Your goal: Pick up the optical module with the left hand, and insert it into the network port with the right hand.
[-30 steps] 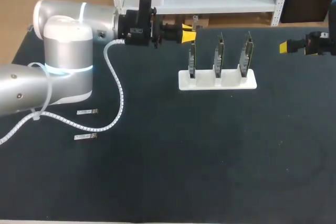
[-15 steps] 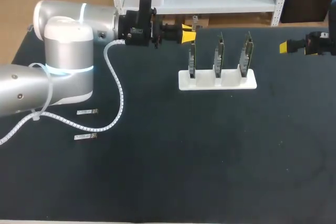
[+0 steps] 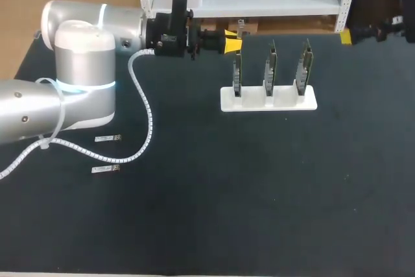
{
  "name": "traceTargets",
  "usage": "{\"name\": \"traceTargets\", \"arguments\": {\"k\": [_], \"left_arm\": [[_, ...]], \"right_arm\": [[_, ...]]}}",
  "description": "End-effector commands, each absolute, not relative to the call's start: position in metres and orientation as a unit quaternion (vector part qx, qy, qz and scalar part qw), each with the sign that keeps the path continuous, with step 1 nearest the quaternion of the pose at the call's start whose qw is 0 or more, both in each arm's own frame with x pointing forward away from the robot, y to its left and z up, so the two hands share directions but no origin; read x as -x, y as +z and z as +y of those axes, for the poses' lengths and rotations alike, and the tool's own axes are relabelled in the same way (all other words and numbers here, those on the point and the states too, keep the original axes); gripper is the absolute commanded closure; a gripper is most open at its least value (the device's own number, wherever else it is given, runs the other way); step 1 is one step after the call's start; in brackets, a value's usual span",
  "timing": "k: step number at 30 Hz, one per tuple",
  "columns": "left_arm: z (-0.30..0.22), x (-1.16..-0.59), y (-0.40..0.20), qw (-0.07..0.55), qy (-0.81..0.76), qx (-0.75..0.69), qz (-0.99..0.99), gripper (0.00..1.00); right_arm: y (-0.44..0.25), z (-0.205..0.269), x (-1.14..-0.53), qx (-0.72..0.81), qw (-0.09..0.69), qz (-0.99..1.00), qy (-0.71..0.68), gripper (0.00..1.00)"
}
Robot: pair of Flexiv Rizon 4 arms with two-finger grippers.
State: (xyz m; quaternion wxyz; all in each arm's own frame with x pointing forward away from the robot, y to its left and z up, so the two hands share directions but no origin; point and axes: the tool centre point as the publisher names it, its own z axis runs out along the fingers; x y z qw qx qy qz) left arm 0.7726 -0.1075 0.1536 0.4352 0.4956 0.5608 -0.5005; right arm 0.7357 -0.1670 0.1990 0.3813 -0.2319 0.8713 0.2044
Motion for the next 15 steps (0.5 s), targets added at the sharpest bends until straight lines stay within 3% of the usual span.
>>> {"name": "traceTargets", "arguments": {"k": [1,15], "left_arm": [[-0.108,-0.772,0.153,0.437,-0.5,-0.495,0.561,1.0],[-0.108,-0.772,0.153,0.437,-0.5,-0.495,0.561,1.0]], "right_arm": [[0.202,-0.155,-0.764,0.401,0.332,0.794,0.314,0.0],[0.199,-0.06,-0.77,0.577,0.255,0.658,0.411,0.0]]}}
